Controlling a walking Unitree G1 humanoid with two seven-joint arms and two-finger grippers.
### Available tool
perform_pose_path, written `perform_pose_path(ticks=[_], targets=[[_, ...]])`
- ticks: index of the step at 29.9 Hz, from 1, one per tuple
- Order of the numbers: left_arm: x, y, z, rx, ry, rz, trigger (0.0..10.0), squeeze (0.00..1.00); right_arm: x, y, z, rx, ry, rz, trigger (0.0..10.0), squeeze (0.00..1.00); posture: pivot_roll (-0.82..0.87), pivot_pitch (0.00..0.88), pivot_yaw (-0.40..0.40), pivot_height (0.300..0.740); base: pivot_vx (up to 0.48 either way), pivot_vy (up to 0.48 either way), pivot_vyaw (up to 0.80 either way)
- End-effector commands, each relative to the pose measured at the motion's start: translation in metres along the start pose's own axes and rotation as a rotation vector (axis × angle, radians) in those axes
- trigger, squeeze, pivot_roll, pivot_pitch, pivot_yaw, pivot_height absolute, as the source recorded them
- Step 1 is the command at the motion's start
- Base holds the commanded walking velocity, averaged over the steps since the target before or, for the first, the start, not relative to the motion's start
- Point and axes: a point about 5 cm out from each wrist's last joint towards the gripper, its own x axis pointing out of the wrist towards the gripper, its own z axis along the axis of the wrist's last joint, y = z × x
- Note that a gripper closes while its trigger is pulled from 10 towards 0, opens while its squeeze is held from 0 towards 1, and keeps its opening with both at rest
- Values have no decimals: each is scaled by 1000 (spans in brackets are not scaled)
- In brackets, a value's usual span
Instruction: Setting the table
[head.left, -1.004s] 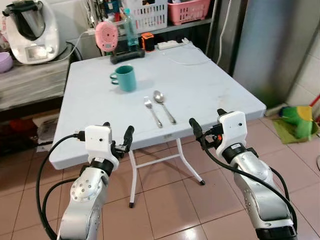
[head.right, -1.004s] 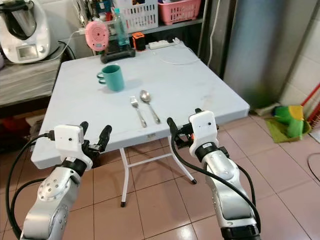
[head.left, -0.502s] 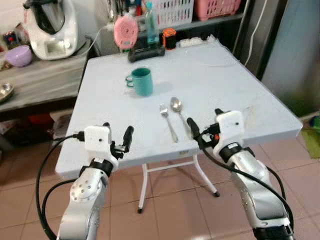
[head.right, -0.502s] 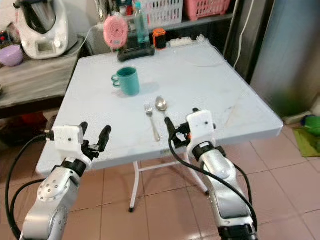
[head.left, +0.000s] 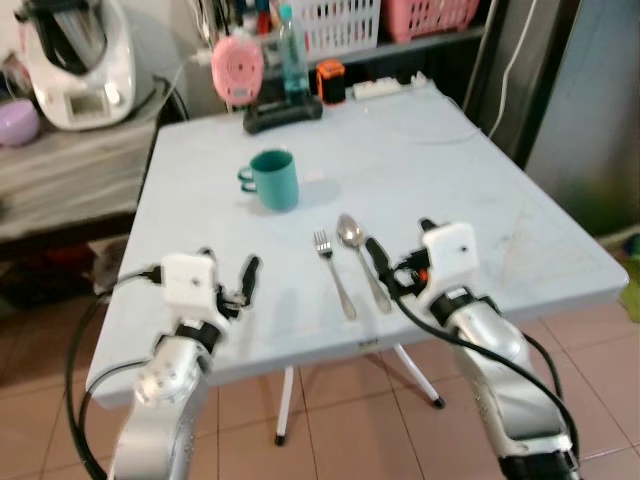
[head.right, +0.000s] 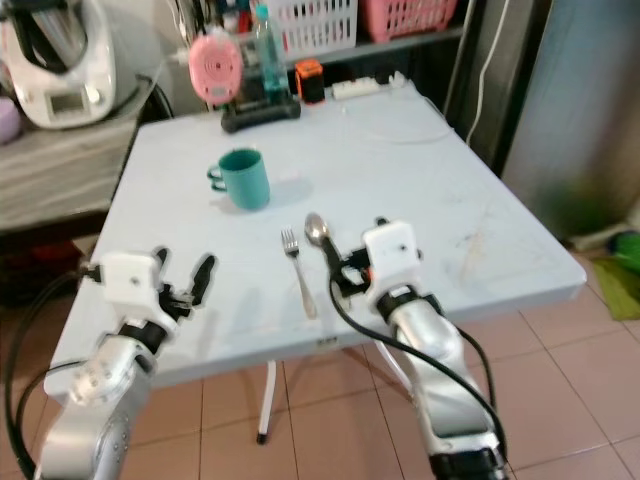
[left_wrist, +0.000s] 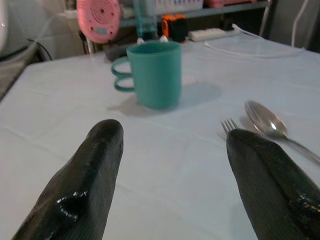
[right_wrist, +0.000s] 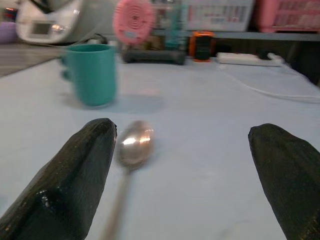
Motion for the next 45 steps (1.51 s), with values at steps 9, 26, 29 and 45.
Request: perform_pose_path(ticks=[9,26,29,45], targets=[[-18,14,-4,42,23,18,10000,0,1,31,-4,49,2,85,10000,0,-78,78,114,740,135,0,0],[-60,16,-22,117,145,-275,10000,0,5,58,-18,106,83,147,10000,0,-44,99,118,740,0,0,0],[-61,13,-22,136,160,-319,10000,0,7,60,-26,129,127,142,10000,0,-41,104,118,740,0,0,0],[-62,1,-18,130,139,-401,10000,0,30,76,-33,136,242,166,10000,0,-43,116,95,740,0,0,0]])
